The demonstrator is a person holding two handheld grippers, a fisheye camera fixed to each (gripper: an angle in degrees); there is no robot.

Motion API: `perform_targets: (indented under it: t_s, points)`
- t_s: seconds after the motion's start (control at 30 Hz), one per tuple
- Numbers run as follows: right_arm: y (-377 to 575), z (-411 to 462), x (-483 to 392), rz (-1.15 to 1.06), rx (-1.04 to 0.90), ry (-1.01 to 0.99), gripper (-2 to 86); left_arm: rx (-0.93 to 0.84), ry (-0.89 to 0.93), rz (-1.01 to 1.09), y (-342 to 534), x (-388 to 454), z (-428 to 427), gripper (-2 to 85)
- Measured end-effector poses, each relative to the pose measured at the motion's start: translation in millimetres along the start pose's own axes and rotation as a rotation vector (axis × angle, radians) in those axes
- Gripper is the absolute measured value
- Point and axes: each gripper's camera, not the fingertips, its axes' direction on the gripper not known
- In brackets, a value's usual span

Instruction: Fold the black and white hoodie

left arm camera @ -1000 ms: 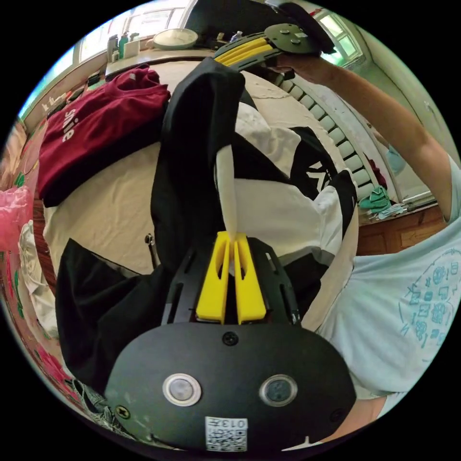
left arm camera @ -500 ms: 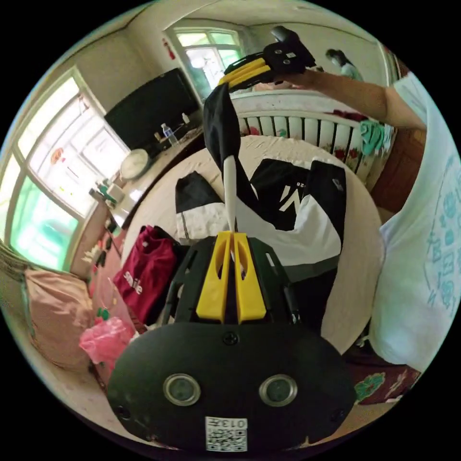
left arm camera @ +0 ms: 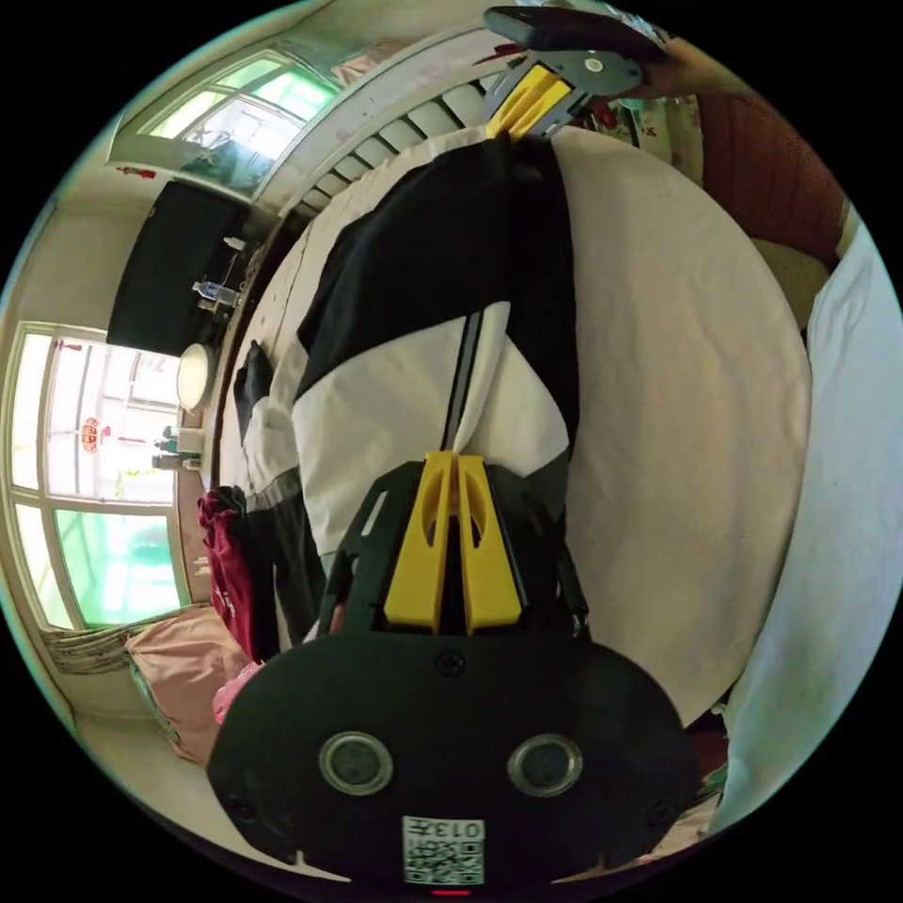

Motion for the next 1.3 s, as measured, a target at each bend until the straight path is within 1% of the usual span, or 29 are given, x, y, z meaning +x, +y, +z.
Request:
perform_targets:
  t_s: [0.1, 0.17, 0.2, 0.27, 0.37, 0.4, 0.43, 0.47, 0.5, 0.53, 0.57, 0.6, 0.63, 0.67, 0.73, 0.8, 0.83, 0.87, 0.9, 0.93, 0.97, 1.03, 1.07, 1.13, 1.2, 1.27, 1.3]
  points:
    - [-8.0, 7.1, -7.1, -0.023, -0.001, 0.019, 3.9, -0.003, -0.019, 0.019, 4.7, 1.9, -13.1, 0.0]
    - [-12.0, 8.3, 1.3, -0.043, 0.005, -0.033, 4.4, 0.041, -0.044, 0.003, 20.6, -2.0, -39.1, -0.1]
    - [-11.6, 7.9, 3.6, -0.047, 0.011, -0.035, 4.5, 0.06, -0.061, -0.024, 37.0, -5.1, -56.2, -0.2]
    - [-7.4, 5.8, 13.9, -0.064, 0.017, -0.046, 4.7, 0.029, -0.087, -0.085, 65.7, -11.3, -73.1, -0.2]
    - [6.4, 3.5, 36.0, -0.072, -0.077, -0.067, 2.6, -0.063, -0.077, -0.257, 114.1, -36.8, -88.6, -0.3]
    - [11.7, 0.9, 43.7, -0.049, -0.08, -0.075, 2.1, -0.09, -0.07, -0.341, 128.5, -50.8, -90.5, -0.3]
    - [22.7, -4.9, 63.1, 0.035, -0.079, -0.078, 2.0, -0.11, -0.074, -0.414, 136.6, -64.0, -90.1, -0.3]
    - [30.8, -10.0, 87.0, 0.174, -0.081, -0.077, 1.9, -0.113, -0.087, -0.45, 138.0, -69.7, -89.4, -0.3]
    - [32.8, -12.5, 99.6, 0.248, -0.078, -0.088, 1.7, -0.102, -0.112, -0.512, 135.4, -78.7, -85.8, -0.3]
    - [30.2, -18.1, 121.0, 0.354, -0.048, -0.153, 1.3, -0.069, -0.103, -0.535, 125.6, -84.7, -80.2, -0.3]
    - [17.5, -23.2, 133.3, 0.398, 0.007, -0.239, 0.8, -0.051, -0.094, -0.538, 118.6, -86.9, -76.9, -0.3]
    - [8.1, -25.2, 135.7, 0.401, 0.037, -0.266, 0.7, -0.041, -0.077, -0.525, 102.2, -89.4, -66.6, -0.3]
    - [-14.3, -26.3, 134.7, 0.391, 0.077, -0.271, 0.4, -0.069, -0.063, -0.49, 86.1, -90.9, -51.3, -0.3]
    - [-37.9, -19.8, 130.0, 0.395, 0.074, -0.239, 0.2, -0.084, -0.057, -0.482, 80.4, -92.3, -43.2, -0.3]
    - [-66.3, 0.0, 120.0, 0.379, 0.054, -0.244, 0.0, -0.162, 0.005, -0.489, 72.9, -103.9, -9.7, -0.3]
    - [-80.6, 32.7, 109.6, 0.345, -0.038, -0.322, 0.0, -0.235, 0.089, -0.485, 77.8, -112.9, 13.9, -0.3]
    - [-82.0, 59.7, 100.4, 0.304, -0.148, -0.371, 0.0, -0.256, 0.12, -0.476, 84.4, -116.1, 25.7, -0.3]
    - [-75.0, 69.8, 97.9, 0.309, -0.117, -0.399, 0.0, -0.24, 0.127, -0.475, 88.3, -117.4, 27.8, -0.3]
    - [-69.7, 69.2, 99.5, 0.324, -0.079, -0.389, 0.0, -0.175, 0.101, -0.481, 96.0, -121.1, 25.0, -0.3]
    - [-64.3, 71.4, 104.9, 0.344, -0.06, -0.413, -0.1, -0.15, 0.104, -0.478, 98.9, -127.9, 23.6, -0.3]
    - [-64.0, 73.2, 113.0, 0.357, -0.073, -0.449, -0.1, -0.149, 0.121, -0.489, 99.2, -134.0, 22.4, -0.3]
    - [-67.4, 72.9, 129.6, 0.39, -0.124, -0.494, -0.2, -0.203, 0.165, -0.6, 105.7, -165.5, 8.9, -0.4]
    - [-67.0, 65.9, 143.6, 0.43, -0.126, -0.478, -0.2, -0.186, 0.156, -0.633, 111.7, -172.5, -1.0, -0.4]
    - [-62.1, 46.6, 164.0, 0.502, -0.034, -0.44, -0.2, -0.058, 0.115, -0.746, 144.8, -190.4, -53.2, -0.3]
    - [-62.5, 33.7, 173.5, 0.515, 0.032, -0.433, -0.2, -0.032, 0.124, -0.736, 157.4, -189.3, -76.2, -0.3]
    - [-72.3, 28.1, 167.5, 0.462, 0.104, -0.403, -0.2, -0.073, 0.152, -0.673, 157.6, -181.6, -75.5, -0.3]
    - [-75.8, 30.4, 164.1, 0.443, 0.104, -0.398, -0.2, -0.14, 0.16, -0.654, 157.1, -178.7, -64.2, -0.3]
